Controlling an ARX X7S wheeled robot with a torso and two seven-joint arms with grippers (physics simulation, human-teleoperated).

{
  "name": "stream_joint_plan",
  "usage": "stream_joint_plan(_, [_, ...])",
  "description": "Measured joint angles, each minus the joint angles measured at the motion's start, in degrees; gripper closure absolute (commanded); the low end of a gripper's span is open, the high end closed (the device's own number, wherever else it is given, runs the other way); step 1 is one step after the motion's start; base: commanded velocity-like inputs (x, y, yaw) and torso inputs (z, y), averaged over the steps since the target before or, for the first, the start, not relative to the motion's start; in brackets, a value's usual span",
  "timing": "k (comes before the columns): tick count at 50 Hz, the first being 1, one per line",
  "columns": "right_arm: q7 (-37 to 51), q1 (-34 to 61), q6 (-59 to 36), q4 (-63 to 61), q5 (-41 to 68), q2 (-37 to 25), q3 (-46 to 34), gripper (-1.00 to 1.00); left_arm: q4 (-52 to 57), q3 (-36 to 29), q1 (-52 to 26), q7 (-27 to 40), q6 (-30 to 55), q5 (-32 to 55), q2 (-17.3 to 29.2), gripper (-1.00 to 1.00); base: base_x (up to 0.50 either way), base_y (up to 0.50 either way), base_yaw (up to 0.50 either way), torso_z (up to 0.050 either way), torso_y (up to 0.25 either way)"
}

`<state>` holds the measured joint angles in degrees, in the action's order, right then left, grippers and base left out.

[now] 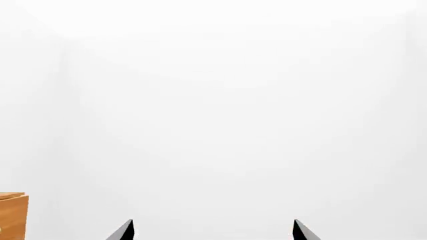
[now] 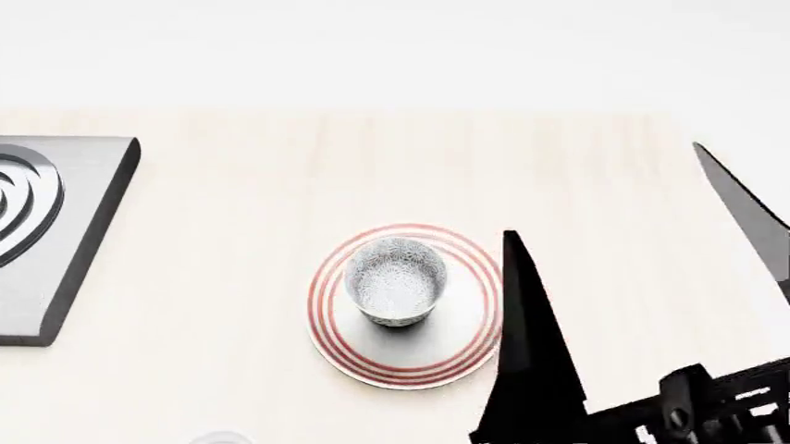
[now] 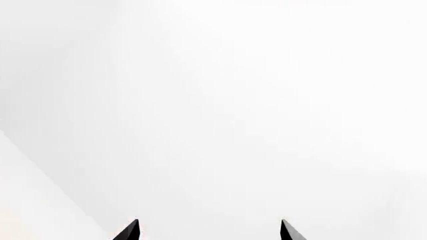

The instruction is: Pick the akita bowl between the plate and the ramekin and place it on the plate.

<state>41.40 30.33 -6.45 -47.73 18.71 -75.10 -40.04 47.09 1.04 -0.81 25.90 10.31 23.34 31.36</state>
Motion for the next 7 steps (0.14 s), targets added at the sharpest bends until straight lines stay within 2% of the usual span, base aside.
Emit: stream_joint_plan(7, [18.2,-9.7,11.0,-4.2,-5.4,-8.0,0.0,-1.00,0.3,3.5,1.3,1.1,-3.9,1.9,-1.8,-1.00,0.00,0.00,0.00,0.000,0.000])
